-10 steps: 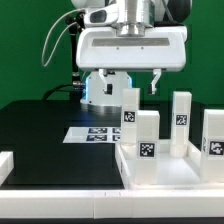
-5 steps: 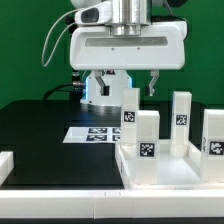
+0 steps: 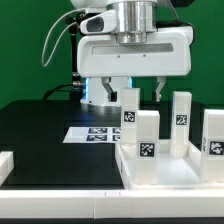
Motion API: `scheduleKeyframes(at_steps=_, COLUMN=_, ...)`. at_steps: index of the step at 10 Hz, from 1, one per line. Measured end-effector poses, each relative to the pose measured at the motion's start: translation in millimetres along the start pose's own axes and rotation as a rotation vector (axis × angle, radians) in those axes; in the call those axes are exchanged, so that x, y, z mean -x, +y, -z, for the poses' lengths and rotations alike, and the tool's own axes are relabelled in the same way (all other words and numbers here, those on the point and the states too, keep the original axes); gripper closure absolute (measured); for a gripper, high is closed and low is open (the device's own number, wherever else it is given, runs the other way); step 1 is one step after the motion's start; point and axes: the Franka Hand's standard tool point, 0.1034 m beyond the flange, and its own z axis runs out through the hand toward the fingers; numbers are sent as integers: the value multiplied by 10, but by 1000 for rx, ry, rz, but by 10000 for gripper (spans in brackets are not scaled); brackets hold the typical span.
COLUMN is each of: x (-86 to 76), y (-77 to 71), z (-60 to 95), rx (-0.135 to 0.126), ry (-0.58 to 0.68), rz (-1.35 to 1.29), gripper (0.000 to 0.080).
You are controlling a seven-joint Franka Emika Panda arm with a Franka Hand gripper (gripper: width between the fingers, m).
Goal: Assemble desk
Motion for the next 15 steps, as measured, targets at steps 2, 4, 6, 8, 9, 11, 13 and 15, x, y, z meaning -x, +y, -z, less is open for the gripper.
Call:
scheduleKeyframes(at_steps=2, x=2, y=-2, z=-1, rx=0, ry=0, rz=-18, gripper=317)
scheduleKeyframes(at_steps=4, x=3, y=0, z=-3, rx=0, ry=-1, rz=-53, gripper=491)
scheduleKeyframes(at_steps=6, x=7, y=-3, z=-8, rx=0, ry=-2, rz=-167, gripper=511)
scheduleKeyframes(at_steps=8, x=-20, y=14, z=-26, rx=3, ry=6, rz=-377, gripper=511)
scheduleKeyframes(at_steps=9, x=-25, y=27, z=-27, rx=3, ry=0, rz=-495, gripper=511)
scheduleKeyframes(at_steps=11, x=-23, y=69, z=-30, rx=-12, ry=-13, rz=-771, gripper=511)
scheduleKeyframes(at_steps=13, x=1, y=50, z=-39, rx=-53, ry=-37, rz=-1121, gripper=510)
scheduleKeyframes(at_steps=15, x=18, y=54, z=-44, rx=-78, ry=-55, rz=-1336, gripper=508)
